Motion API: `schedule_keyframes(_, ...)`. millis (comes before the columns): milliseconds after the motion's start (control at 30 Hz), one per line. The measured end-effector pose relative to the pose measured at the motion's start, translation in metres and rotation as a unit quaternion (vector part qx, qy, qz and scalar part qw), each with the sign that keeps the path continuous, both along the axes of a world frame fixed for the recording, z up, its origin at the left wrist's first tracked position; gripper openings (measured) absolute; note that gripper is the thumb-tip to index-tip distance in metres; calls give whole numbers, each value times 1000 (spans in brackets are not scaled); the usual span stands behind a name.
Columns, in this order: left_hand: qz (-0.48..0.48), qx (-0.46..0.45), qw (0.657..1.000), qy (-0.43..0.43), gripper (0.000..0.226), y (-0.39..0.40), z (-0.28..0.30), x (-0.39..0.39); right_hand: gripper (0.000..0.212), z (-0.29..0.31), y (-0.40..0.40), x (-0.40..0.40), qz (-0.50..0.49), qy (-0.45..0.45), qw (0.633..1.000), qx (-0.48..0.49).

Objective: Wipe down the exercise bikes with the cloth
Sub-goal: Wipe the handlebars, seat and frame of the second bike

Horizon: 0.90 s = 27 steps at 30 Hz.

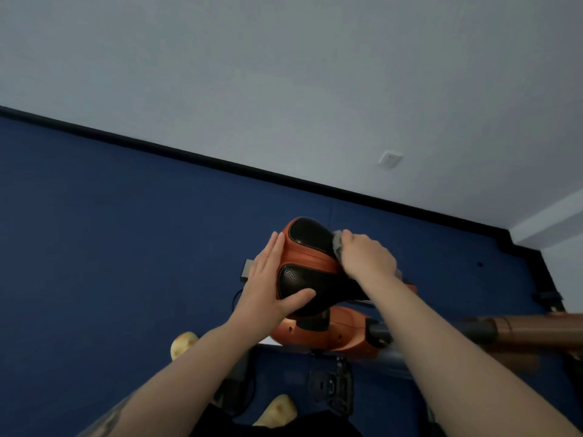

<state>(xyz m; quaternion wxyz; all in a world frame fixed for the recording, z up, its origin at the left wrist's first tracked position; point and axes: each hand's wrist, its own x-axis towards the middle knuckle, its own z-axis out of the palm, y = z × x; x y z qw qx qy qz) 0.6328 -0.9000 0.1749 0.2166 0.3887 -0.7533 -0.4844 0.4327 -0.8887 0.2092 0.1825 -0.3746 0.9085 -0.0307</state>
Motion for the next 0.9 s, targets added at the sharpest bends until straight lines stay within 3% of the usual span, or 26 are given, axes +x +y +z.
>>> schedule_keyframes(133,-1,-14,1000,-3,100,-3,-1,2,49,-4,-21,55,69,42,984,-157)
schedule_keyframes(267,-37,0,999,-25,90,-7,4,8,46,-1,1,23,150,-42,975,-160)
schedule_keyframes(333,-20,23,1000,1,74,-15,6,12,48,-5,21,6,100,-14,987,-127)
schedule_keyframes(400,30,18,999,24,45,-26,10,10,50,-6,18,14,30,58,993,-95)
schedule_keyframes(500,75,-8,997,30,23,-40,19,-1,45,-6,-12,55,12,68,988,-142)
schedule_keyframes(633,26,-29,999,16,27,-57,26,-4,45,-3,4,63,149,53,968,-193)
schedule_keyframes(700,-4,-22,1000,18,30,-67,26,0,44,-3,18,43,119,41,977,-172)
schedule_keyframes(833,-25,-17,999,28,34,-75,28,0,42,-3,7,52,-38,101,986,-128)
schedule_keyframes(900,-44,-23,998,32,34,-78,28,-1,47,-5,5,86,-5,123,980,-159)
